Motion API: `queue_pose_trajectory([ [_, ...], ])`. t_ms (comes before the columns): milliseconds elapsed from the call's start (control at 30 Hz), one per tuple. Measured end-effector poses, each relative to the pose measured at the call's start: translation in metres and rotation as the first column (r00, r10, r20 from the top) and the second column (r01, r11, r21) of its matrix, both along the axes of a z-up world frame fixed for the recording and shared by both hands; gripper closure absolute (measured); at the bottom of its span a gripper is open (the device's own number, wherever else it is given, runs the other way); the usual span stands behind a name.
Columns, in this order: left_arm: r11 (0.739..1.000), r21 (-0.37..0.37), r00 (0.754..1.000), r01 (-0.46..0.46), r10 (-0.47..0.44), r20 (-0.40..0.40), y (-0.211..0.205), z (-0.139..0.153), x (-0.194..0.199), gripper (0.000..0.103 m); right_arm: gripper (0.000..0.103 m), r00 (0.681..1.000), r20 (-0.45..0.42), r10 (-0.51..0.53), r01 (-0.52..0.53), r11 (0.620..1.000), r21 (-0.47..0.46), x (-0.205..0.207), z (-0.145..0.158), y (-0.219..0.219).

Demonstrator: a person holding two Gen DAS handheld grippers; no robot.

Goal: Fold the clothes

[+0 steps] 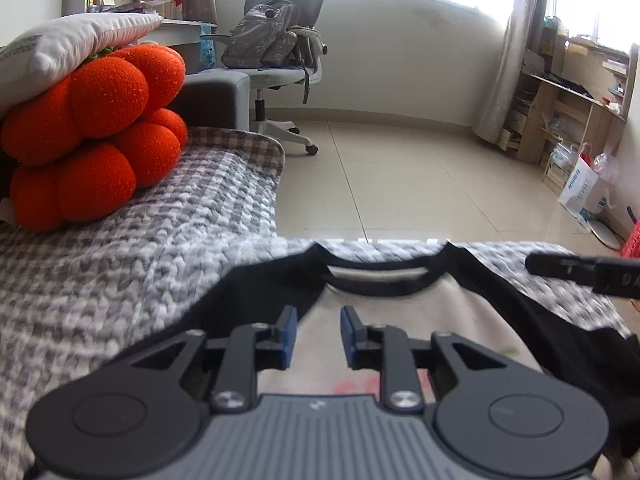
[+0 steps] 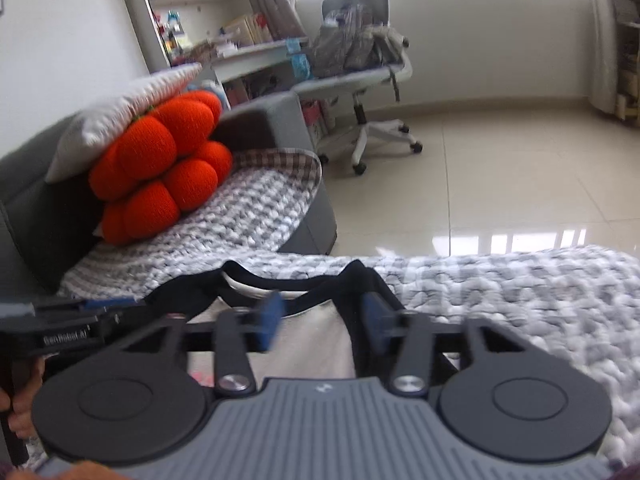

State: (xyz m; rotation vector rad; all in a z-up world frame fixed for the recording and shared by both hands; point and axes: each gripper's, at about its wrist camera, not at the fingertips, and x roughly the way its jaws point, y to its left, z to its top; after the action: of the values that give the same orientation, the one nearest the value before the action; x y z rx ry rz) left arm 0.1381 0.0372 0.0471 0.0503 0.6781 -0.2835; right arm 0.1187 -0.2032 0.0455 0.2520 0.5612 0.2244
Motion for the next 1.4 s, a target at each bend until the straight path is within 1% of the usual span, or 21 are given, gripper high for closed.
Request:
queue_pose_trajectory([
  [33,1.0,-0.003,1.0,-0.005,0.005,-0.006,-0.002,0.002,-0.008,0.072,0.047,1.0,0.01,-0.002,0.002,1.0,-0.001,-0.009,0.005,-0.001],
  [67,1.0,-0.006,1.0,-0.01,0.009,-0.009,-0.003,0.003,-0.015,0.071,0.047,1.0,0.019,-0.005,0.005,1.0,-0.003,-0.016,0.009,-0.002],
  [233,1.0,-0.012,0.999,-0.003,0.003,-0.042,-0.013,0.003,-0.049,0.07,0.039,0.998,0.054,-0.017,0.018,1.0,-0.016,-0.054,0.021,-0.004],
  [367,0.999,-0.033,0.998,-0.001,-0.001,-0.057,-0.02,0.004,-0.074,0.067,0.038,0.998,0.064,-0.027,0.027,1.0,-0.004,-0.079,0.026,-0.009],
  [400,0.999,-0.039,0.998,-0.001,-0.002,-0.06,-0.021,0.004,-0.08,0.066,0.037,0.997,0.065,-0.03,0.031,1.0,-0.002,-0.085,0.026,-0.011],
  [533,0.997,-0.072,0.997,0.005,-0.01,-0.072,-0.026,0.002,-0.102,0.06,0.029,0.997,0.063,-0.049,0.049,0.999,0.002,-0.106,0.026,-0.018],
  [567,0.996,-0.086,0.997,0.01,-0.016,-0.074,-0.027,0.001,-0.106,0.059,0.028,0.997,0.06,-0.055,0.055,0.998,-0.001,-0.11,0.026,-0.019],
  [633,0.993,-0.112,0.996,0.027,-0.036,-0.081,-0.03,-0.003,-0.117,0.053,0.024,0.996,0.052,-0.069,0.07,0.997,-0.011,-0.118,0.024,-0.023],
  [733,0.988,-0.131,0.992,0.079,-0.091,-0.088,-0.039,-0.015,-0.133,0.046,0.019,0.995,0.029,-0.099,0.1,0.994,-0.039,-0.125,0.015,-0.031],
  [833,0.982,-0.129,0.986,0.138,-0.149,-0.078,-0.047,-0.028,-0.147,0.045,0.019,0.99,-0.002,-0.138,0.138,0.989,-0.058,-0.127,0.007,-0.043],
  [933,0.972,-0.136,0.976,0.192,-0.204,-0.077,-0.052,-0.035,-0.157,0.045,0.019,0.984,-0.03,-0.175,0.174,0.985,-0.022,-0.131,0.001,-0.063],
  [1000,0.962,-0.157,0.969,0.225,-0.238,-0.069,-0.054,-0.036,-0.16,0.045,0.019,0.977,-0.064,-0.205,0.206,0.978,0.014,-0.132,-0.006,-0.077],
  [1133,0.932,-0.231,0.952,0.279,-0.299,-0.058,-0.058,-0.033,-0.165,0.047,0.019,0.967,-0.151,-0.205,0.216,0.974,0.066,-0.127,-0.024,-0.091],
  [1167,0.922,-0.249,0.946,0.297,-0.32,-0.057,-0.06,-0.033,-0.166,0.047,0.02,0.966,-0.171,-0.196,0.211,0.974,0.078,-0.125,-0.028,-0.091],
  [1233,0.904,-0.27,0.931,0.331,-0.359,-0.06,-0.066,-0.034,-0.168,0.047,0.026,0.964,-0.207,-0.164,0.19,0.975,0.112,-0.122,-0.036,-0.089],
  [1267,0.9,-0.267,0.926,0.343,-0.372,-0.064,-0.07,-0.036,-0.17,0.047,0.028,0.963,-0.227,-0.143,0.177,0.975,0.134,-0.12,-0.04,-0.087],
  [1300,0.898,-0.262,0.921,0.354,-0.383,-0.069,-0.073,-0.038,-0.172,0.05,0.033,0.961,-0.245,-0.126,0.167,0.974,0.151,-0.118,-0.044,-0.086],
  [1333,0.901,-0.245,0.92,0.358,-0.386,-0.075,-0.077,-0.041,-0.173,0.054,0.039,0.959,-0.26,-0.116,0.162,0.973,0.162,-0.116,-0.047,-0.084],
  [1367,0.906,-0.228,0.92,0.358,-0.383,-0.079,-0.081,-0.043,-0.175,0.057,0.05,0.955,-0.27,-0.123,0.169,0.973,0.156,-0.115,-0.049,-0.083],
  [1400,0.911,-0.215,0.922,0.353,-0.378,-0.085,-0.083,-0.046,-0.175,0.062,0.066,0.952,-0.271,-0.142,0.185,0.972,0.142,-0.115,-0.049,-0.083],
])
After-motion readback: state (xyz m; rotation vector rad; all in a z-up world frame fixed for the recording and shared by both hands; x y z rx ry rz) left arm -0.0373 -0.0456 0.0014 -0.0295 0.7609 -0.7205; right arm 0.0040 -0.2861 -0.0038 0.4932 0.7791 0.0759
